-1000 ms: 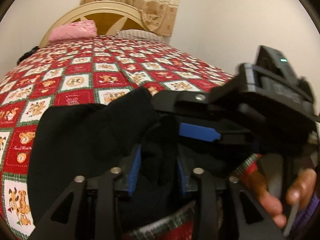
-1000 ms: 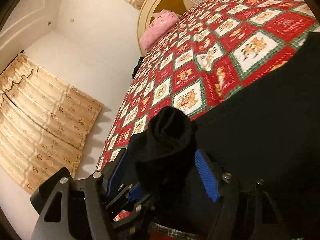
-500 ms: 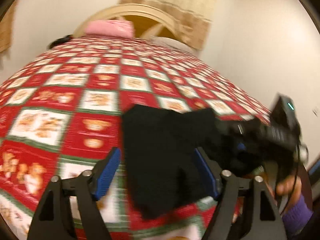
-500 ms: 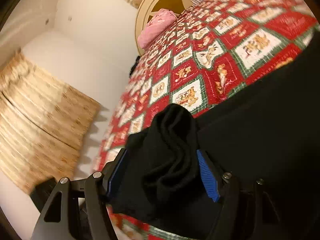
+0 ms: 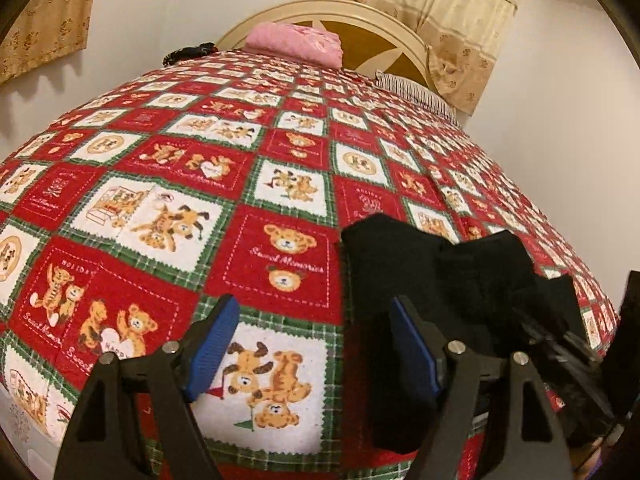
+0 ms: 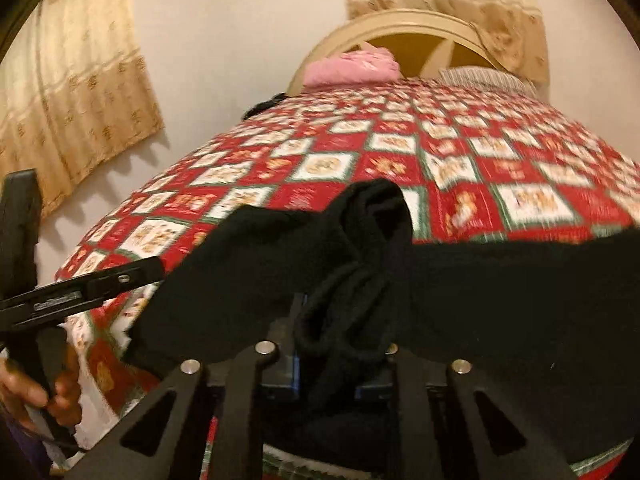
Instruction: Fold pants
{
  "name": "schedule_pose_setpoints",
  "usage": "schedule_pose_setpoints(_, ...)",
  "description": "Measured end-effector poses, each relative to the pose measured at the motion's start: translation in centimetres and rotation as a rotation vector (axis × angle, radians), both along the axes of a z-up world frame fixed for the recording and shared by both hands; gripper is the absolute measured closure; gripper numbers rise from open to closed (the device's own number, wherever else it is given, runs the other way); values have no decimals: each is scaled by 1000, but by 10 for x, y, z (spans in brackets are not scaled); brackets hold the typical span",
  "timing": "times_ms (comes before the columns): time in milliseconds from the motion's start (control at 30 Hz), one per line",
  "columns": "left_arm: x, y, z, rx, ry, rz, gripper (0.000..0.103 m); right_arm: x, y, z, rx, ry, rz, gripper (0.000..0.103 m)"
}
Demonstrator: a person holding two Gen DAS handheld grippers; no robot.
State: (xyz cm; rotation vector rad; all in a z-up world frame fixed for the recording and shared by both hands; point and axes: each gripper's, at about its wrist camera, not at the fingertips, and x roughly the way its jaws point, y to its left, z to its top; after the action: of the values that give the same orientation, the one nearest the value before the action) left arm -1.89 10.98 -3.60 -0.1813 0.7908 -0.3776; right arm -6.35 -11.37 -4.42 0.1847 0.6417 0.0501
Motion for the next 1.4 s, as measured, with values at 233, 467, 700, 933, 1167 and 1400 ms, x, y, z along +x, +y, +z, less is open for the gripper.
schedule_pose_setpoints(233, 9, 5, 19, 0, -46, 44, 23, -27, -8, 59, -11, -167, 78, 87)
schedule_pose_setpoints(467, 8, -10, 29, 22, -79, 4, 23, -54, -60, 80, -48, -196, 66, 87)
schedule_pose_setpoints(700, 8, -38, 26, 27, -71, -70, 23, -80, -117, 75, -124, -139, -35, 87)
schedule_pose_setpoints(933, 1, -73, 27, 57, -82, -154, 23, -91, -150, 42, -120, -45, -119, 87)
schedule_pose_setpoints(1167, -3, -102, 30, 64, -90, -223, 23, -102, -163, 30, -115, -27, -152, 87)
schedule_pose_setpoints(1400, -13, -133, 19, 95, -66, -277, 23, -104, -189, 0, 21, 2, -176, 87)
